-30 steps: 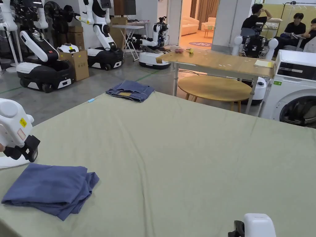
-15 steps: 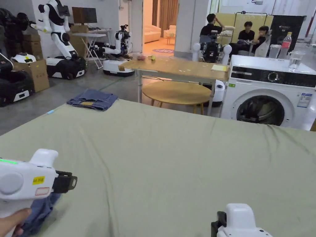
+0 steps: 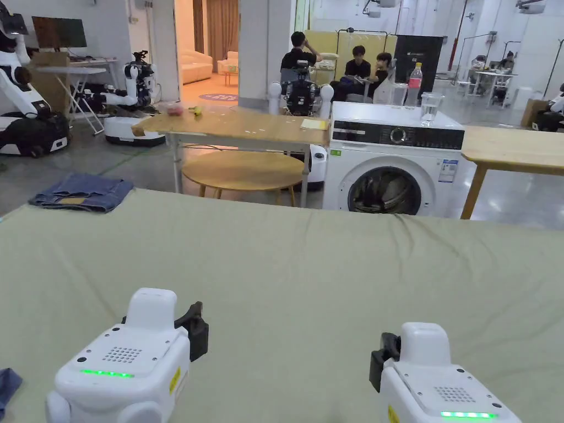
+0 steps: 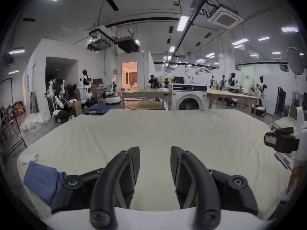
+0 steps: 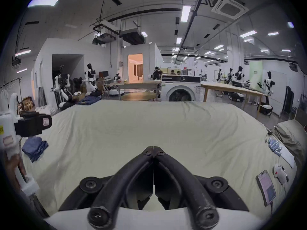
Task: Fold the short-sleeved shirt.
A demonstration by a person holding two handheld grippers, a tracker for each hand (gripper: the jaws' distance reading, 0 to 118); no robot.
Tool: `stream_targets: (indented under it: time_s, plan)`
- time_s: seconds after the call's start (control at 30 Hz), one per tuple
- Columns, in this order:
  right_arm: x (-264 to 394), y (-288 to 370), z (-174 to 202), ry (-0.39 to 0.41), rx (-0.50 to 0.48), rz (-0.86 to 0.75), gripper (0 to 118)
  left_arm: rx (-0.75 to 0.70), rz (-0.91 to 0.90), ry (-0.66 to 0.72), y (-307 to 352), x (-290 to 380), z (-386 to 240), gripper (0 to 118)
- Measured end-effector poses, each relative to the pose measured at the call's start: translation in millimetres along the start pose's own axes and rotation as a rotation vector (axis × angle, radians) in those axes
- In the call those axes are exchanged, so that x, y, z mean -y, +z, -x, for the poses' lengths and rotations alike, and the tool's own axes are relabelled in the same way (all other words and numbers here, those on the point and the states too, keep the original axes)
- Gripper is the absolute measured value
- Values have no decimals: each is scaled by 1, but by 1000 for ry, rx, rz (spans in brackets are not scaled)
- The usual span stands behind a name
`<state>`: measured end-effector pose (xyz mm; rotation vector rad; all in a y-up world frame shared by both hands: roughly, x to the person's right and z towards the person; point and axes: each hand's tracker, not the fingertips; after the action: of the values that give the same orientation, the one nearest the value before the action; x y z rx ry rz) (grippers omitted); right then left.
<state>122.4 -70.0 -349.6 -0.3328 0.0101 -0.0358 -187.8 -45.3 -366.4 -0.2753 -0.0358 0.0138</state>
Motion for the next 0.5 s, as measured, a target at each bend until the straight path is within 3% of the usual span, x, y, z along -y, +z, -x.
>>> stream_targets:
  time_s: [0.2, 0.5]
  plan:
    - [-6, 8, -16, -17, 46, -88, 0, -24, -108, 25, 6, 2, -27, 2]
    - [-4, 7, -19, -22, 56, -110, 0, -36, -126, -8, 13, 5, -40, 0]
